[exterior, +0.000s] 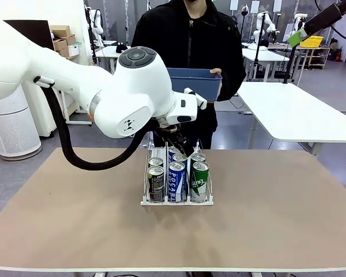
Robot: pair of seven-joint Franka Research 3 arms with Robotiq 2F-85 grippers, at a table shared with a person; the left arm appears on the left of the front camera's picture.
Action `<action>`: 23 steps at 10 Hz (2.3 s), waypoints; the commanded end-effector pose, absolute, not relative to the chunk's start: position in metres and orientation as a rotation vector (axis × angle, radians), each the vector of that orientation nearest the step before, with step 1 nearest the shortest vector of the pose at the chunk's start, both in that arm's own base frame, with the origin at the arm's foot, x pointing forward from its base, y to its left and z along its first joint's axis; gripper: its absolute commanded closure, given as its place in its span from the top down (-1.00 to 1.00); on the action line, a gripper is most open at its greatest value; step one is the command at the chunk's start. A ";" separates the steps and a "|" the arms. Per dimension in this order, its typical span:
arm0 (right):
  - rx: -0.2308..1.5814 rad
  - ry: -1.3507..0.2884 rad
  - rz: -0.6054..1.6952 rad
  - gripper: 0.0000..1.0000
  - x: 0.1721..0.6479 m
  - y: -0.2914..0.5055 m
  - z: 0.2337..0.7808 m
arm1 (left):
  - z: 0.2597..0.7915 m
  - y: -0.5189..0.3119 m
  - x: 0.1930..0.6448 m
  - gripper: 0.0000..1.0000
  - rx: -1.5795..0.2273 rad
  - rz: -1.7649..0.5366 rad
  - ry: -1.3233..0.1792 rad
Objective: Fill the beverage cans into the dispenser.
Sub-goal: Place the picked Ionic drink in the line of the Automatic Can Dispenser with the same cans, then pick up the Pepsi coke handed by the human.
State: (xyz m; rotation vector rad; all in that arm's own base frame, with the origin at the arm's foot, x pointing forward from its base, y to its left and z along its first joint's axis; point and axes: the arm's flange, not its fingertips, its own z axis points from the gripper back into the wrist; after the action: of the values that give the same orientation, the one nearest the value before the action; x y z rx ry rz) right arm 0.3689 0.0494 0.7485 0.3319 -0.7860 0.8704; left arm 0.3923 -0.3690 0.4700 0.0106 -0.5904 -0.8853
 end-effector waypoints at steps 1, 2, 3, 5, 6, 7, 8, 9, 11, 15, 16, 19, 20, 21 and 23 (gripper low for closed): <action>0.342 -0.789 0.869 1.00 0.370 0.048 0.748 | 0.467 -0.372 0.404 1.00 -0.001 -0.884 -0.550; 0.342 -0.789 0.869 1.00 0.370 0.048 0.748 | 0.467 -0.372 0.404 1.00 -0.001 -0.884 -0.550; 0.342 -0.789 0.869 1.00 0.370 0.048 0.748 | 0.467 -0.372 0.404 1.00 -0.001 -0.884 -0.550; 0.342 -0.789 0.869 1.00 0.370 0.048 0.748 | 0.467 -0.372 0.404 1.00 -0.001 -0.884 -0.550; 0.342 -0.789 0.869 1.00 0.370 0.048 0.748 | 0.467 -0.372 0.404 1.00 -0.001 -0.884 -0.550; 0.342 -0.789 0.869 1.00 0.370 0.048 0.748 | 0.465 -0.373 0.402 1.00 0.005 -0.879 -0.564; 0.342 -0.789 0.869 1.00 0.370 0.048 0.748 | 0.480 -0.357 0.411 1.00 -0.038 -0.941 -0.578; 0.342 -0.789 0.869 1.00 0.370 0.048 0.748 | 0.503 -0.339 0.412 1.00 -0.125 -0.969 -0.579; 0.342 -0.789 0.869 1.00 0.370 0.048 0.748 | 0.548 -0.305 0.379 1.00 -0.231 -1.006 -0.578; 0.342 -0.789 0.869 1.00 0.370 0.048 0.748 | 0.612 -0.238 0.369 1.00 -0.227 -1.055 -0.587; 0.342 -0.789 0.869 1.00 0.370 0.048 0.748 | 0.624 -0.225 0.365 1.00 -0.239 -1.066 -0.558; 0.342 -0.789 0.869 1.00 0.370 0.048 0.748 | 0.672 -0.179 0.366 1.00 -0.233 -1.099 -0.591; 0.342 -0.789 0.869 1.00 0.370 0.048 0.748 | 0.686 -0.172 0.357 1.00 -0.190 -1.089 -0.592; 0.342 -0.789 0.869 1.00 0.370 0.048 0.748 | 0.698 -0.166 0.357 1.00 -0.174 -1.083 -0.625; 0.342 -0.789 0.869 1.00 0.370 0.048 0.748 | 0.720 -0.160 0.359 1.00 -0.118 -1.063 -0.657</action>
State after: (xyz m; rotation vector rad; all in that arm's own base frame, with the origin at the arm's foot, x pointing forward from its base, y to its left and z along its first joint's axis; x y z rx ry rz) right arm 0.3691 0.0489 0.7483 0.3323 -0.7859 0.8693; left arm 0.3559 -0.1613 0.7184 -0.1611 -0.6624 -1.0673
